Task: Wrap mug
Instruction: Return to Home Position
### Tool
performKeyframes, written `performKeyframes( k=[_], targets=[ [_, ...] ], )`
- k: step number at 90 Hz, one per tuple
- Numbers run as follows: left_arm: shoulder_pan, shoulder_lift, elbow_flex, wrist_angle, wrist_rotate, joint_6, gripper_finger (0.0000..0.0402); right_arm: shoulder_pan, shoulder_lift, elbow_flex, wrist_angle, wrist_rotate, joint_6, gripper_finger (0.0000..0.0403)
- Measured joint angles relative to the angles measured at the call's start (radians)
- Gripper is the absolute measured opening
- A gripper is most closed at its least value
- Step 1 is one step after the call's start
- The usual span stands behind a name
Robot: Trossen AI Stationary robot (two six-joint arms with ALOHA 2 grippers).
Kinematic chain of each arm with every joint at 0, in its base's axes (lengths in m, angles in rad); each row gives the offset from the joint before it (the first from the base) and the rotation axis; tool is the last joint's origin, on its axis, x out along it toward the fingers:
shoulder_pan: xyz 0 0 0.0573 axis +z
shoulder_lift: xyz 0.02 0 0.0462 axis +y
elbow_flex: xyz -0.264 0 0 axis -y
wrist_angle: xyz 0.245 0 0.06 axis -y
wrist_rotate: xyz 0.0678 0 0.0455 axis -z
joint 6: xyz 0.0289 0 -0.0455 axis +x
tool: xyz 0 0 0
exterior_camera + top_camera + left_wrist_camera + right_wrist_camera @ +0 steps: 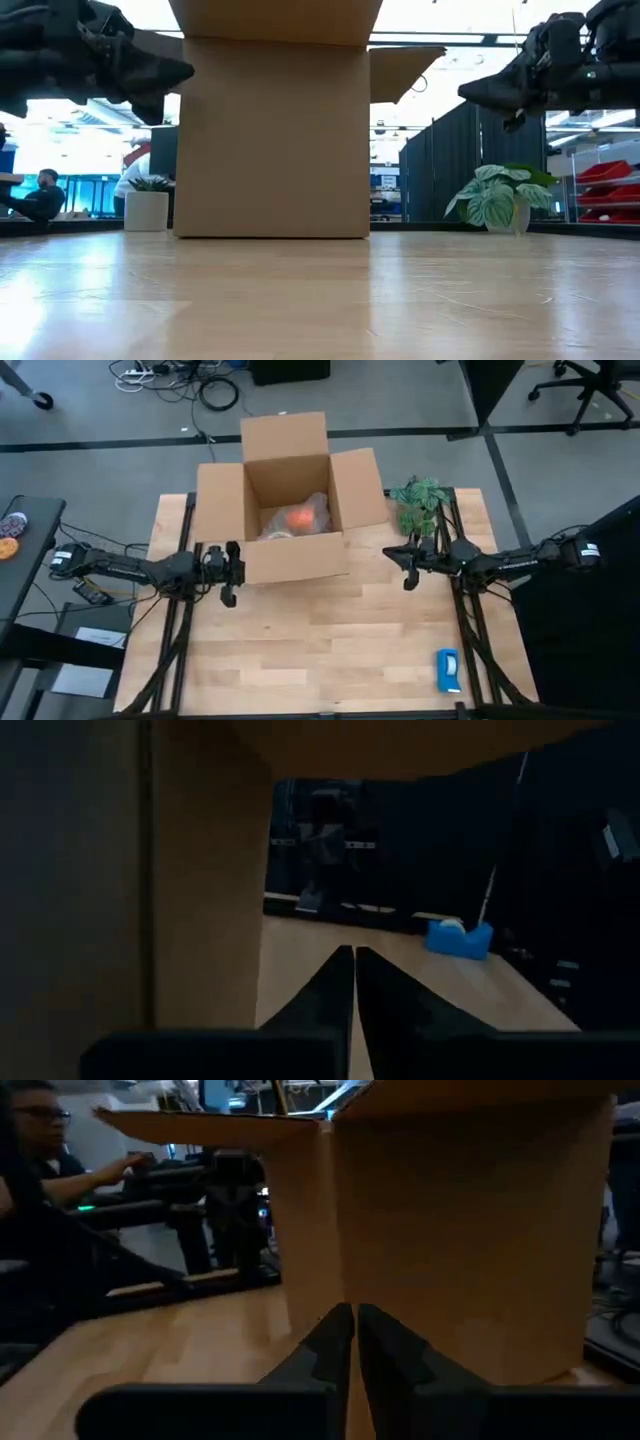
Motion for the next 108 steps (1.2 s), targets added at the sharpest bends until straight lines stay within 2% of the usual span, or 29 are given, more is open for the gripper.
performKeyframes(
  k=[11,27,46,108],
  targets=[
    [0.069,0.000,0.000,0.001,0.071,-0.002,0.0000,0.000,-0.005,0.000,-0.007,0.000,0.000,0.0001],
    [0.111,0.000,0.000,0.001,0.077,-0.001,0.0000,0.000,-0.004,0.000,-0.108,0.001,0.083,0.0002],
    [0.121,0.000,0.000,0.010,0.080,0.023,0.0000,0.009,-0.005,-0.001,-0.032,-0.027,0.082,0.0001],
    [0.121,0.000,0.000,0.010,0.075,0.023,0.0000,0.012,-0.031,-0.001,-0.023,-0.044,0.059,0.0000]
  ],
)
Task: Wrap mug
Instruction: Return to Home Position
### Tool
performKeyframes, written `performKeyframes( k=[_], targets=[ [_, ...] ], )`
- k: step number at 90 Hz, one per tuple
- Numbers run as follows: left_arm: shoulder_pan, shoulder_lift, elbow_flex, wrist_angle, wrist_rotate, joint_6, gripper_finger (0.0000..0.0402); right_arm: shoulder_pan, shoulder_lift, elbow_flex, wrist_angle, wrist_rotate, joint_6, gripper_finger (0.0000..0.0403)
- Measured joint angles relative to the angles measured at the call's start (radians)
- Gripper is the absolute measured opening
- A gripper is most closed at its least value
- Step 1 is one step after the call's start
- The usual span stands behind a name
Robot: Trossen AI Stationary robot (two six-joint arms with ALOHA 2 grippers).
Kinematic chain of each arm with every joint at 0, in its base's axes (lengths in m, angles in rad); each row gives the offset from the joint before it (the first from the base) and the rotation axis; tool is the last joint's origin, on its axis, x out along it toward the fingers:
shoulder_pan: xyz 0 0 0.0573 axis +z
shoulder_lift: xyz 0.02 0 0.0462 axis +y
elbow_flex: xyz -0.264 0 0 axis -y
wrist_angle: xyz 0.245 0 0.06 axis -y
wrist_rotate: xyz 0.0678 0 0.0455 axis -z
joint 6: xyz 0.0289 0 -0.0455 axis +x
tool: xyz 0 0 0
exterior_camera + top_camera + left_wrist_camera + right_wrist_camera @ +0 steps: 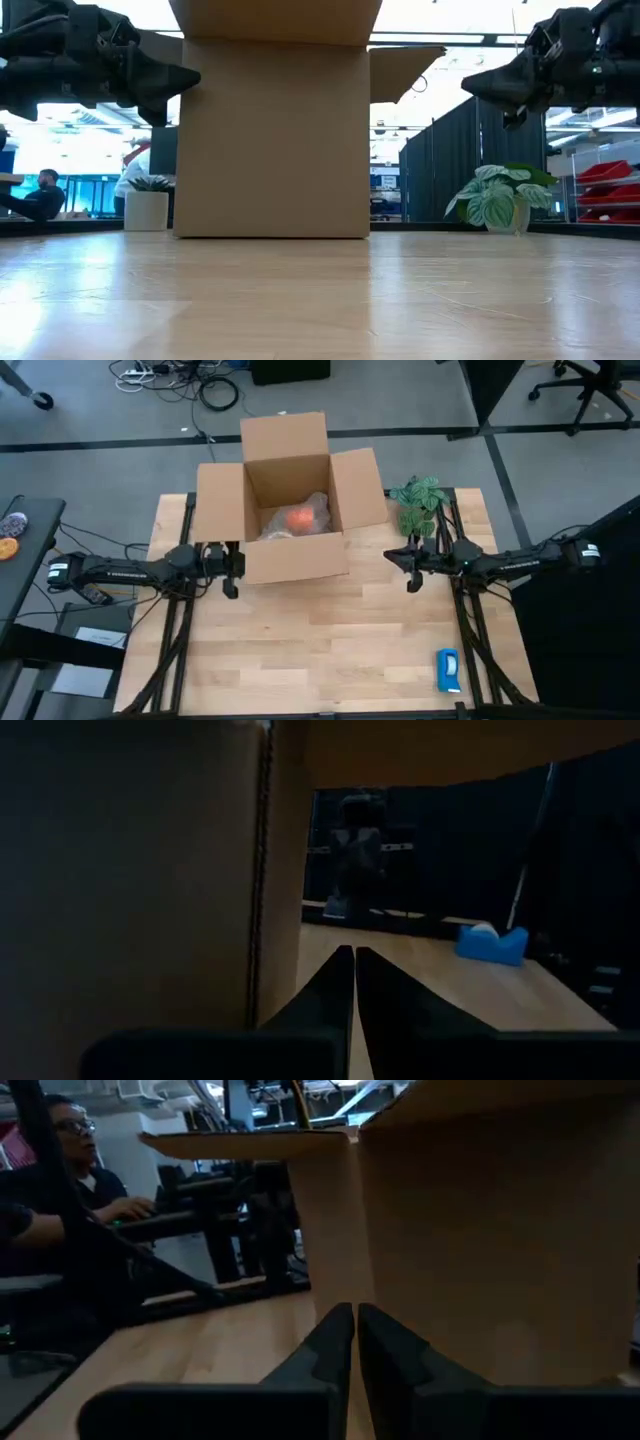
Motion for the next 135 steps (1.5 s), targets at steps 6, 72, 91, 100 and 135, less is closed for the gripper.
performKeyframes(
  k=[6,72,91,100,135],
  targets=[
    [0.000,0.000,0.000,0.000,0.000,0.000,0.0000,0.000,0.000,0.000,0.000,0.000,0.008,0.0000],
    [0.000,0.000,0.000,0.077,-0.034,0.024,0.0000,0.000,0.000,0.000,-0.024,-0.009,0.008,0.0001],
    [0.000,0.000,0.000,0.078,-0.034,0.002,0.0000,0.000,0.000,0.000,-0.024,-0.009,0.008,0.0002],
    [0.000,0.000,0.000,0.078,-0.034,-0.001,0.0000,0.000,0.000,0.000,-0.023,-0.008,0.008,0.0002],
    [0.000,0.000,0.000,0.075,-0.034,-0.003,0.0000,0.000,0.000,0.000,-0.023,-0.008,0.008,0.0004]
  ],
)
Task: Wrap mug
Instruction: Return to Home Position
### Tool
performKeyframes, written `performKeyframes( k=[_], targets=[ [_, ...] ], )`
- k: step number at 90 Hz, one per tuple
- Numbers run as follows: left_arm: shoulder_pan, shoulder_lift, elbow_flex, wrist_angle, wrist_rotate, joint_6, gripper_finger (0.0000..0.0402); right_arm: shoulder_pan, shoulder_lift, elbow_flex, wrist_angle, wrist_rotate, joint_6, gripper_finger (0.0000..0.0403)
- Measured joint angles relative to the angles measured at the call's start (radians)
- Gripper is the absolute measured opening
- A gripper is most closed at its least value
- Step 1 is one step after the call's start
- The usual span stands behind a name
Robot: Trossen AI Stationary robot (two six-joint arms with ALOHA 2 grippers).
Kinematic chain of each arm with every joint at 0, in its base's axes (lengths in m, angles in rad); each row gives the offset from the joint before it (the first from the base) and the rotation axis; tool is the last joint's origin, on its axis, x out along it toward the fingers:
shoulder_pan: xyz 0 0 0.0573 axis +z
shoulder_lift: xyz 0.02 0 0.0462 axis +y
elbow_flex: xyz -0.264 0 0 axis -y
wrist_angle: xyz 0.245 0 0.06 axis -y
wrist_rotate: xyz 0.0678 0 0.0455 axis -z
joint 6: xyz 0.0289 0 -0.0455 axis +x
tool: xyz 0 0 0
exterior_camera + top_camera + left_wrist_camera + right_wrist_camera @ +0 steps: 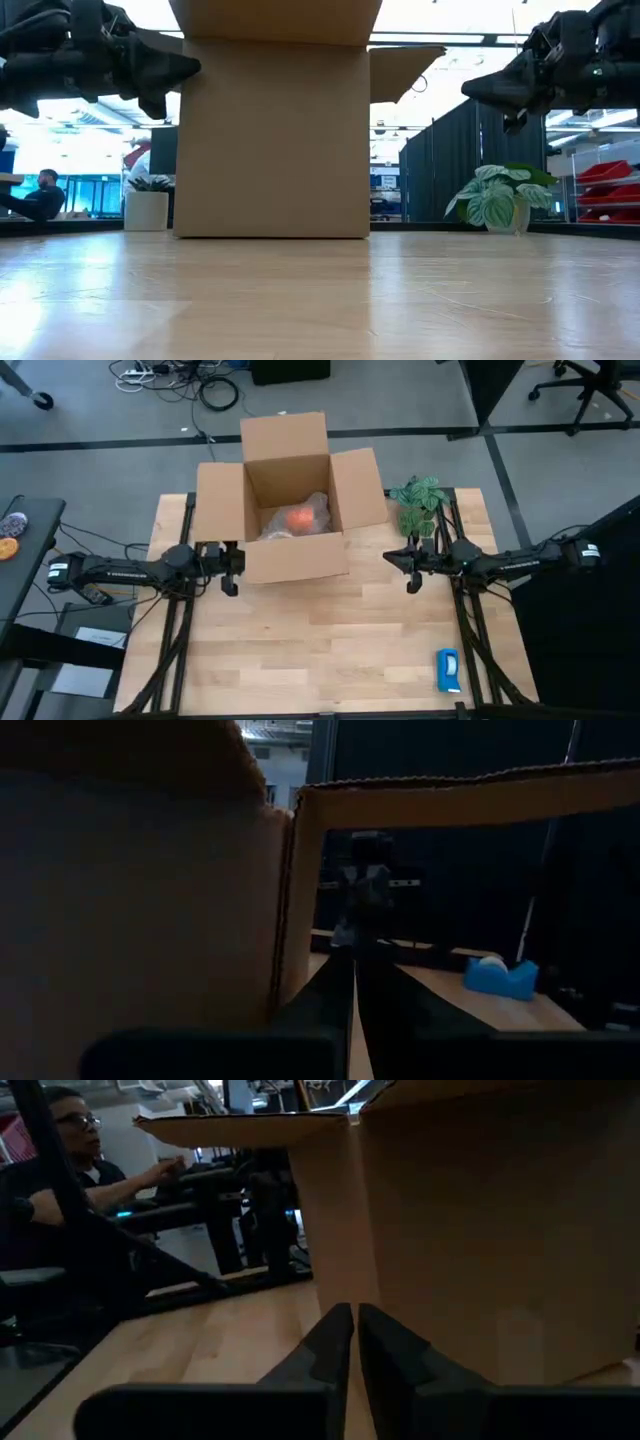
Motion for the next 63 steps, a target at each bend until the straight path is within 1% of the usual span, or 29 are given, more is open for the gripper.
performKeyframes(
  k=[63],
  targets=[
    [0.000,0.000,0.000,-0.001,0.000,0.001,0.0000,0.000,0.000,0.000,0.000,0.000,0.000,0.0002]
  ],
)
